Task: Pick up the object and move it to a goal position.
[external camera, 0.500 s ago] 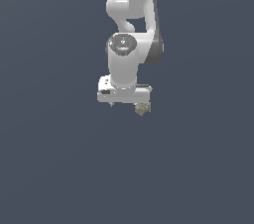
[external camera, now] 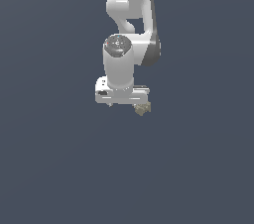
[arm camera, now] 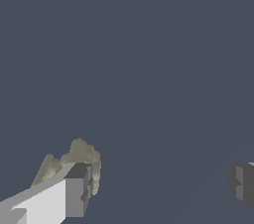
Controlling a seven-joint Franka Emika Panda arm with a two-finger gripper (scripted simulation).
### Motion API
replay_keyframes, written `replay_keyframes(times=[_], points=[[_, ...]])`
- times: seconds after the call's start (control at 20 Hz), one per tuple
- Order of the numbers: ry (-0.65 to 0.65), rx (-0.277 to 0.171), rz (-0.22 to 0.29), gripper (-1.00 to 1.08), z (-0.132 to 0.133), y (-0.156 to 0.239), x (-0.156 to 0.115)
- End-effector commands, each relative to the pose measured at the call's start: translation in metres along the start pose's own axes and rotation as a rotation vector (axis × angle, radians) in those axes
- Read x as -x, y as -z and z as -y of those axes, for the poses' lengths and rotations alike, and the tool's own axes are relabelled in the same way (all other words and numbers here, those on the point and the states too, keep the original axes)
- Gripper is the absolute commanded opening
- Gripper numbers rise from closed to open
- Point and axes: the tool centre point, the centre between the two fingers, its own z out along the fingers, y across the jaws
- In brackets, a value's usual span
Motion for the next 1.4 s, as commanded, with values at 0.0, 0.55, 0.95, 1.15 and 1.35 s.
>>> replay_keyframes(times=[0.0,0.55,0.95,1.15,1.35], points=[[-0.011,-0.007,-0.001,1.00,-0.002,-0.001,-0.001],[-0.043,-0.005,-0.002,1.00,0.002,-0.002,0.001],[-0.141,-0.004,-0.006,1.00,0.013,-0.007,0.006],[-0.215,-0.004,-0.009,1.00,0.022,-0.011,0.010],[-0.302,-0.003,-0.013,1.00,0.031,-0.016,0.014]])
